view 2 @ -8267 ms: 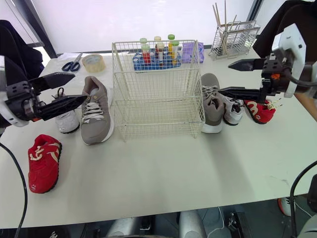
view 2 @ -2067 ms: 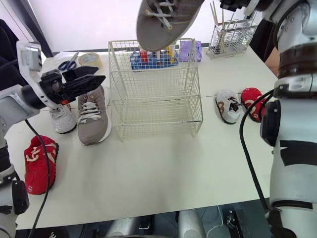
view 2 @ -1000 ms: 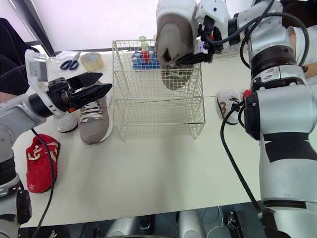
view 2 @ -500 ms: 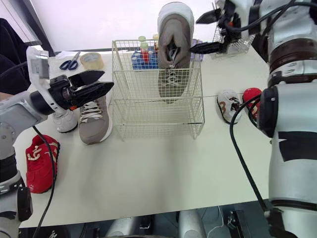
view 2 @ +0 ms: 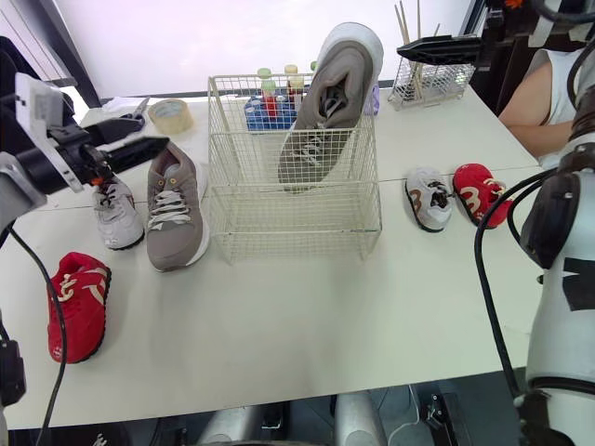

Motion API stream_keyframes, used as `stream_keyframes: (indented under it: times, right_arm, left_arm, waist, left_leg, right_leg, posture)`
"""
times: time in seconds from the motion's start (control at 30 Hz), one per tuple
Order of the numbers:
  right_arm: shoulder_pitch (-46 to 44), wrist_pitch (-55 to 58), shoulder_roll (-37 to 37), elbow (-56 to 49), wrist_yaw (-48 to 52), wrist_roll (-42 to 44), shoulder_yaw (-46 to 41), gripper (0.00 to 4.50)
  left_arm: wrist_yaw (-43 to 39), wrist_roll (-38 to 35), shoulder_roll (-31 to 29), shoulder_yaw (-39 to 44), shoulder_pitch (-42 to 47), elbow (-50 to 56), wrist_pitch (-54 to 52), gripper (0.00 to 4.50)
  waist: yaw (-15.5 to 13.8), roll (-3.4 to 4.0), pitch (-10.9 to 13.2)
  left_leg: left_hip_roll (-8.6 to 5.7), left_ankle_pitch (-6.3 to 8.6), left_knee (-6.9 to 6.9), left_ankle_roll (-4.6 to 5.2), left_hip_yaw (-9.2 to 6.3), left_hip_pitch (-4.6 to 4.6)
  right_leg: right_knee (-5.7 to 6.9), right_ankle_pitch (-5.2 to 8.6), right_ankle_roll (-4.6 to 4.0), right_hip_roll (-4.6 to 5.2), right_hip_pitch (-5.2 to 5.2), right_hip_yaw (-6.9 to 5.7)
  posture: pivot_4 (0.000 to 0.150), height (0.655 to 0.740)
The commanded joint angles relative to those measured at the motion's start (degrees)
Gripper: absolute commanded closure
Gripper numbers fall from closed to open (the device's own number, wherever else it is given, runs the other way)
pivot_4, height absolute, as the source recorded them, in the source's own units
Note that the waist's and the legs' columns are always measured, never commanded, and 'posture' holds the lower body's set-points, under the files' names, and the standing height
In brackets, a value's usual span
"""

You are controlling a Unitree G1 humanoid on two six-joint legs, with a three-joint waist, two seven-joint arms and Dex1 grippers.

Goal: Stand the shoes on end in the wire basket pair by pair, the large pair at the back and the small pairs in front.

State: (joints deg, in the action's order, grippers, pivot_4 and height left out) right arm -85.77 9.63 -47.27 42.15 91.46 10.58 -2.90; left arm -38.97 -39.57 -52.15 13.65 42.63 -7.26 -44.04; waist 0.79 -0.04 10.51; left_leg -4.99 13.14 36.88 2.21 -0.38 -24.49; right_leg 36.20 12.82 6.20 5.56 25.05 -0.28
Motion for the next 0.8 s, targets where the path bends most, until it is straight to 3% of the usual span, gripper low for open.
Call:
stream_keyframes:
  times: [0.03, 0.13, 0.23, 0.43, 0.77, 0.8]
  right_arm:
    - [8.88, 17.59, 1.79, -28.12, -2.13, 14.06, -2.81, 0.10]
    - [14.99, 25.46, 3.90, -41.33, -8.47, 20.20, -4.32, 0.10]
    - [18.38, 29.49, 5.21, -47.89, -13.34, 23.97, -4.98, 0.10]
    - [20.69, 32.13, 4.68, -52.80, -18.78, 27.47, -5.16, 0.10]
    - [21.60, 33.48, 3.35, -55.67, -23.14, 30.86, -4.63, 0.10]
    - [21.67, 33.40, 3.31, -55.77, -23.37, 31.01, -4.48, 0.03]
  left_arm:
    - [1.73, 8.91, 0.06, -3.81, 9.11, -14.40, 3.80, 0.00]
    - [2.22, 14.28, 2.41, -6.72, 16.21, -26.97, 5.31, 0.00]
    - [1.48, 18.25, 4.85, -8.20, 21.71, -37.43, 7.45, 0.00]
    - [-0.03, 25.01, 8.61, -10.47, 26.77, -51.83, 12.31, 0.00]
    - [4.21, 30.09, 13.51, -8.48, 27.82, -63.62, 19.05, 0.00]
    - [4.83, 30.18, 13.99, -8.12, 27.93, -64.31, 19.57, 0.26]
  waist:
    - [-0.27, -0.01, -0.01]
    - [-0.51, -0.01, -0.01]
    - [-0.76, -0.11, -0.05]
    - [-1.20, -0.20, -0.07]
    - [-1.36, -0.22, -0.07]
    - [-1.36, -0.22, -0.08]
  left_leg:
    - [0.00, -0.05, 0.02, 0.09, -0.02, -0.01]
    - [-0.03, -0.05, 0.12, 0.16, -0.04, -0.05]
    - [-0.07, 0.01, 0.20, 0.29, -0.01, -0.09]
    - [-0.07, 0.21, 0.29, 0.63, 0.05, -0.11]
    - [-0.05, 0.21, 0.30, 0.65, 0.05, -0.23]
    - [-0.05, 0.22, 0.30, 0.66, 0.05, -0.23]
  right_leg:
    - [0.04, 0.00, 0.00, 0.00, -0.01, -0.01]
    - [0.10, -0.01, 0.02, 0.02, 0.02, -0.03]
    - [0.12, -0.01, 0.02, 0.06, 0.01, -0.03]
    - [0.09, -0.03, 0.06, 0.08, 0.00, -0.03]
    - [0.10, -0.04, 0.07, 0.10, 0.12, -0.02]
    - [0.10, -0.04, 0.07, 0.10, 0.12, -0.02]
  posture:
    - [0.150, 0.7400]
    - [0.150, 0.7400]
    - [0.150, 0.7400]
    - [0.150, 0.7400]
    - [0.150, 0.7400]
    - [0.150, 0.7400]
